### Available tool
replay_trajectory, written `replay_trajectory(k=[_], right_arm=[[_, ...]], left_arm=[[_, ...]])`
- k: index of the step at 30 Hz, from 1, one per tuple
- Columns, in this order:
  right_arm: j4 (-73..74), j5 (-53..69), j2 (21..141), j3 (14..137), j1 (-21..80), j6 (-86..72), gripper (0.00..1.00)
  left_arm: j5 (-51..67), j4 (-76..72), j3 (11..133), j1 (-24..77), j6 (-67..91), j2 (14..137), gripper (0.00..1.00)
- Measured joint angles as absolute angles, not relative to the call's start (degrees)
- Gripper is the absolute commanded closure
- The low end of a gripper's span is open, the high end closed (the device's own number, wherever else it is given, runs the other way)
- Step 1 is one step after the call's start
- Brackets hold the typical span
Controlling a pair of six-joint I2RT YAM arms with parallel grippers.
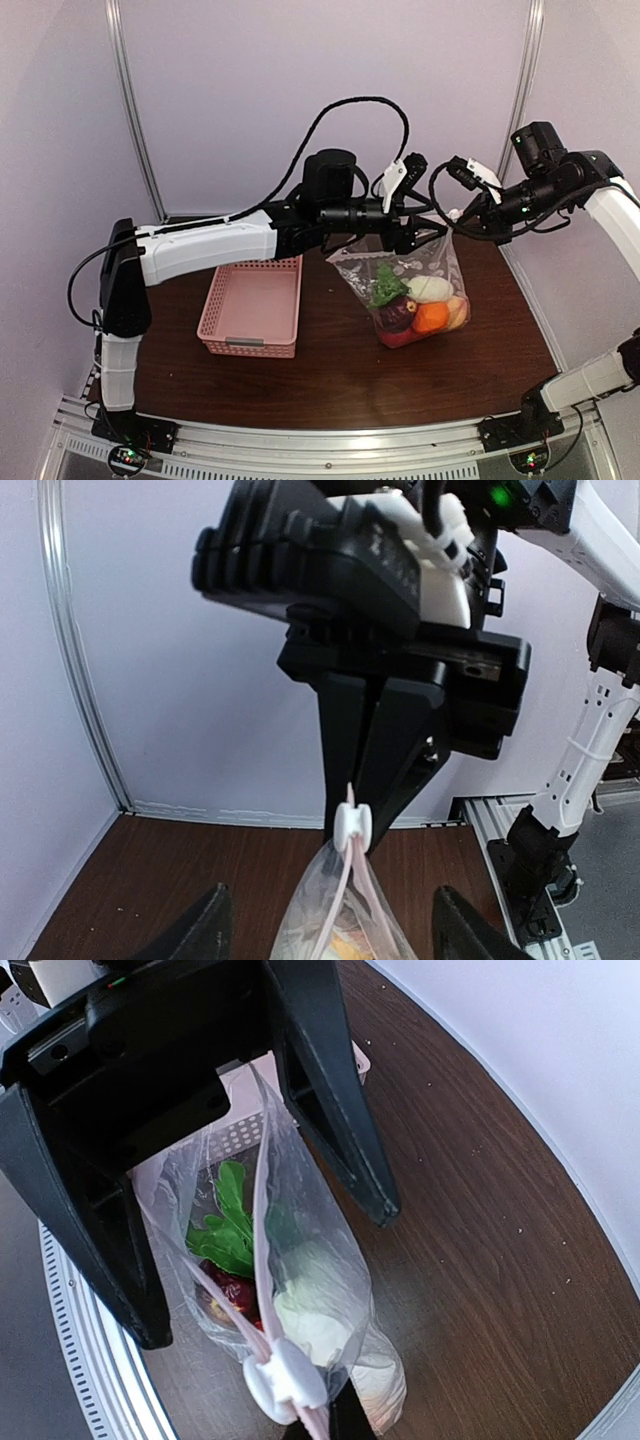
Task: Place the food in the zip-top bag and seal the zipper
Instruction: Pass from the right arm to the left
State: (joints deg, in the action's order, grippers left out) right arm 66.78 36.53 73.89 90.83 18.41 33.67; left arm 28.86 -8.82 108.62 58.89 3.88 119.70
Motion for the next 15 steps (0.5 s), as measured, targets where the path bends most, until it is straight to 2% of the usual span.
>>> replay_trajectory(k=[8,10,12,13,14,15], right_arm=[[68.0,36.2,74.5,91.4,18.7,32.7,1.0],[68.2,36.2,74.9,92.0,18.7,32.7,1.0],[68.7,36.2,75.2,92.3,18.7,32.8,1.0],[68.8,36.2,75.4,92.5,18.7,32.7,1.0],[68.9,36.2,75.4,92.5,18.7,32.7,1.0],[69.0,36.3,75.5,92.5,18.7,32.7,1.0]], left_arm=[[30.7,-5.1,110.6,58.9,3.9,119.7,0.71],[30.8,-4.1,110.6,58.9,3.9,119.7,0.72],[30.9,-3.1,110.7,58.9,3.9,119.7,0.63],[30.9,-2.8,110.9,58.9,3.9,119.8,0.62],[30.8,-2.5,111.2,58.9,3.7,120.0,0.67],[30.8,-2.2,111.3,58.9,3.8,120.0,0.76]])
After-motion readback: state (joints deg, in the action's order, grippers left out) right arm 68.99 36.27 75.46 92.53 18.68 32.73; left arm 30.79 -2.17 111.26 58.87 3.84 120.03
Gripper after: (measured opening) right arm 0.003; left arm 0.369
